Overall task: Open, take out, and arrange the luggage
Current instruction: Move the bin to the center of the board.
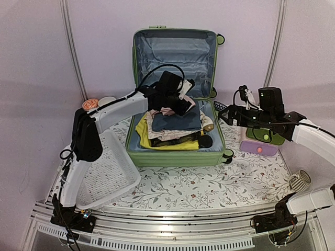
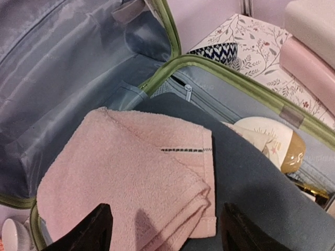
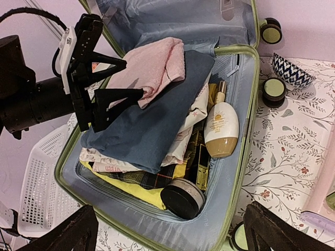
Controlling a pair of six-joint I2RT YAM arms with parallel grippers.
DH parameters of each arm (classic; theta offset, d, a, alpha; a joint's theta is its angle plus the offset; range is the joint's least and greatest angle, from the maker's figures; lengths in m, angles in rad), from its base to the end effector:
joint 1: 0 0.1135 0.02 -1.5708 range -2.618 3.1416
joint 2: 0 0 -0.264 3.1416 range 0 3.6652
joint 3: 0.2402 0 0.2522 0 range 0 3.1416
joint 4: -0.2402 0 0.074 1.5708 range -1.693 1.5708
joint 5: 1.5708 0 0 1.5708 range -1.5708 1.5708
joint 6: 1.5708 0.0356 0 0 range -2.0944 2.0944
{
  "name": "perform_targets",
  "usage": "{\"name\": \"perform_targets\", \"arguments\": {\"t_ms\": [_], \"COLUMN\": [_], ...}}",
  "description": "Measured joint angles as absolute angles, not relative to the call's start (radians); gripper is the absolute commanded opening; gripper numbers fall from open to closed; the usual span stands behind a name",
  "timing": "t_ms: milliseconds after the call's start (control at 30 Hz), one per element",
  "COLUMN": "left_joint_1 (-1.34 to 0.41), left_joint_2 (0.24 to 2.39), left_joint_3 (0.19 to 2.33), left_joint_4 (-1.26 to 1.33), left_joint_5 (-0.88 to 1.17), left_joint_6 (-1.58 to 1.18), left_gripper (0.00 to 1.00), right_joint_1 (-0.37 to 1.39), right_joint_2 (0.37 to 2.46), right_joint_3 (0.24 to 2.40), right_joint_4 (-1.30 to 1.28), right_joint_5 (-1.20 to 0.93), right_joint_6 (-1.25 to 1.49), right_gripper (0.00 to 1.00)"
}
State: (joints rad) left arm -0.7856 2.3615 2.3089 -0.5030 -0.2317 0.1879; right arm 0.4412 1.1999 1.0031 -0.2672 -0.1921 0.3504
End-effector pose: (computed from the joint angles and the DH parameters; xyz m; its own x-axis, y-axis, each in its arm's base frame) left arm 0.3930 -0.3816 0.2889 -0.2635 0.5208 -0.8120 0.6104 0.7418 0.2777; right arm 0.2446 0.1230 0.3217 -0.5770 0.1002 -0.8106 -0.3998 0.8308 0.3872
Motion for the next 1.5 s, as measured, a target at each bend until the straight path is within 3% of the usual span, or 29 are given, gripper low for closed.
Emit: {"name": "perform_targets", "arguments": {"t_ms": [367, 1033, 1133, 1500], "left_joint_1": [-0.791, -0.733, -0.684, -0.611], "left_joint_2": [2.333, 1.687, 1.625, 1.365], "left_joint_3": [2.264, 1.527, 1.403, 1.061], "left_joint_4": [-0.605, -0.376, -0.336, -0.364], "left_joint_5": [-0.241, -0.172, -0.149, -0.2], "left_joint_6": [0.185, 0.046, 0.008, -0.288], "left_gripper": [0.77, 0.72, 0.72, 0.76], "right_joint_1": [0.437, 0.464, 0.477, 0.513], "right_joint_2": [1.214, 1.602, 1.661, 1.8], "right_joint_3": [1.003, 1.227, 1.254, 1.293], "right_joint_4": [-0.253, -0.03, 0.018, 0.109], "right_joint_5": [-0.207, -0.585, -0.598, -0.528], "right_joint_6": [0.351, 0.596, 0.65, 0.863], "right_gripper": [0.99, 0.78, 0.73, 0.73]}}
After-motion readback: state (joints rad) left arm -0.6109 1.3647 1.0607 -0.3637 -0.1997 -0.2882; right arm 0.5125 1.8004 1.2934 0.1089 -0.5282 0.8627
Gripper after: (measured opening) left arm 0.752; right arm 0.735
